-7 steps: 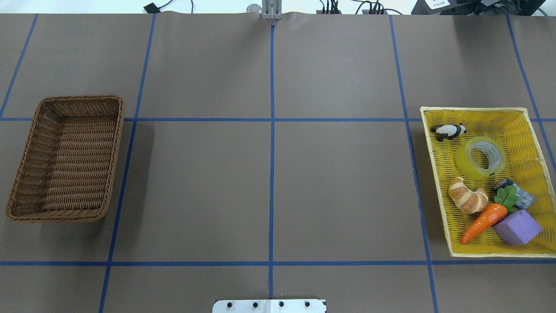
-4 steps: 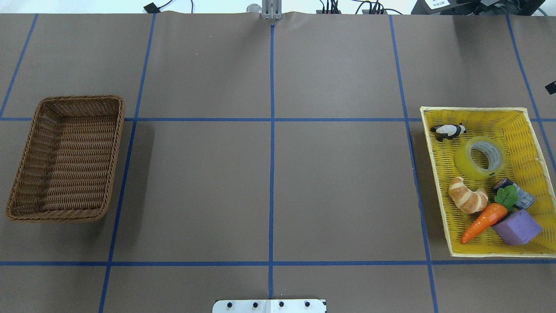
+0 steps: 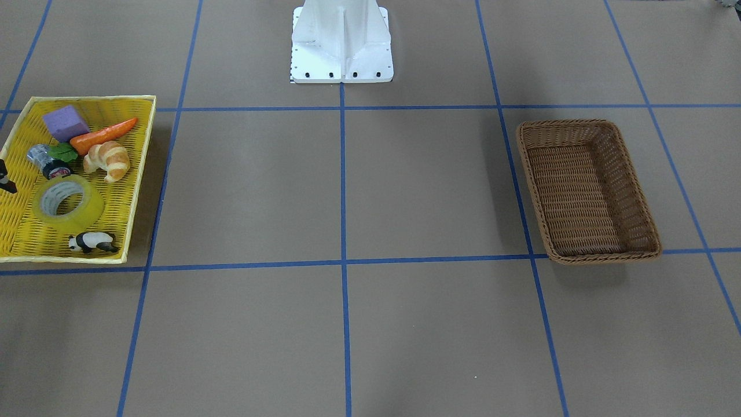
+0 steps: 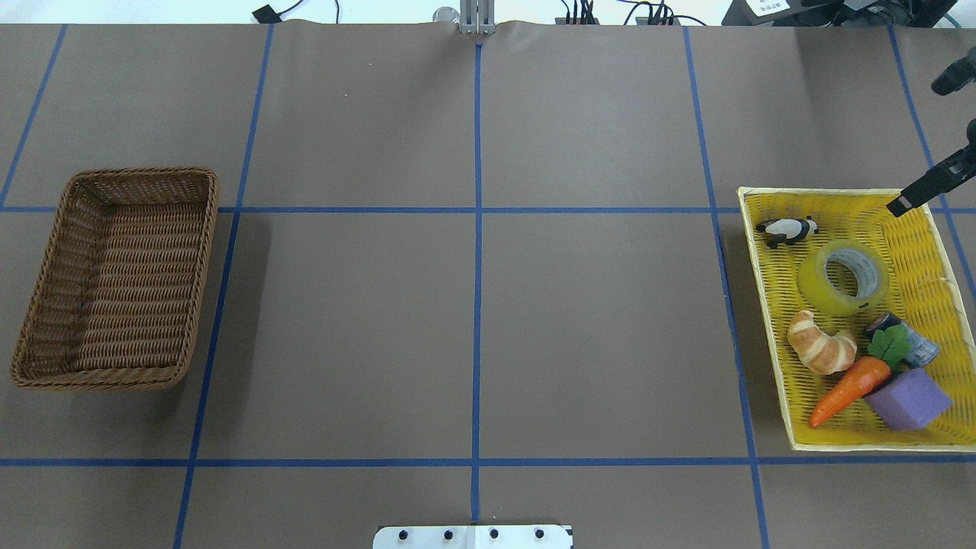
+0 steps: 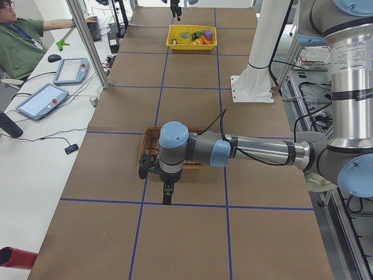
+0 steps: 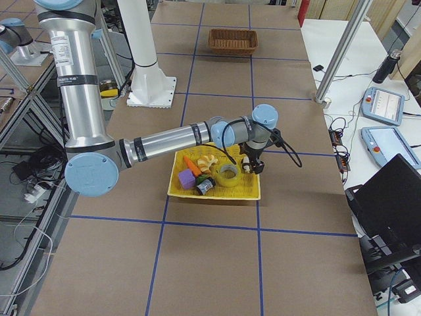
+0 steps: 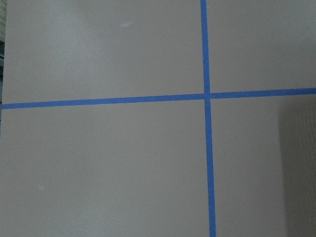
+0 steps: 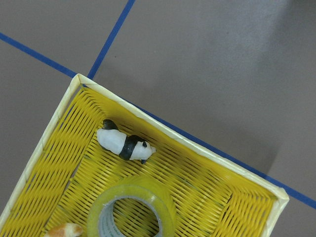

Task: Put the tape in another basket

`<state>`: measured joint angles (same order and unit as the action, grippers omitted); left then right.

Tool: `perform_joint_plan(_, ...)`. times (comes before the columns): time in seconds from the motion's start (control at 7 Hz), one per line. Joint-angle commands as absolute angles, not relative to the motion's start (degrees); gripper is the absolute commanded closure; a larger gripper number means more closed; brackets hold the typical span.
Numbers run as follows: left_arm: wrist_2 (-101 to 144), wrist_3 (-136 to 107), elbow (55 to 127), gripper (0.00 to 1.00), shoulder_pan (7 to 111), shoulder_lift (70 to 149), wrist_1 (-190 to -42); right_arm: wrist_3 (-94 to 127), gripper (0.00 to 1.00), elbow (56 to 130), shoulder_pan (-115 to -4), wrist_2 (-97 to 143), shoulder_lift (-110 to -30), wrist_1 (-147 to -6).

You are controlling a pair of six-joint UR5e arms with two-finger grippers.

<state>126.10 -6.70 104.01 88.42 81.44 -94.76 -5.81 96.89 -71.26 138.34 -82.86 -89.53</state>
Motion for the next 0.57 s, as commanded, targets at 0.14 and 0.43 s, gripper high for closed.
perform_joint_plan(0.14,126.12,-6.77,103.97,0.01,88.42,81.47,-94.66,-5.89,0.00,92.82,-67.33,137.81,-82.88,-89.47)
perform_joint_plan(0.43,126.12,-6.77,103.97,0.01,88.42,81.47,-94.66,-5.89,0.00,91.07,-65.40,135.89,-82.62,-89.47)
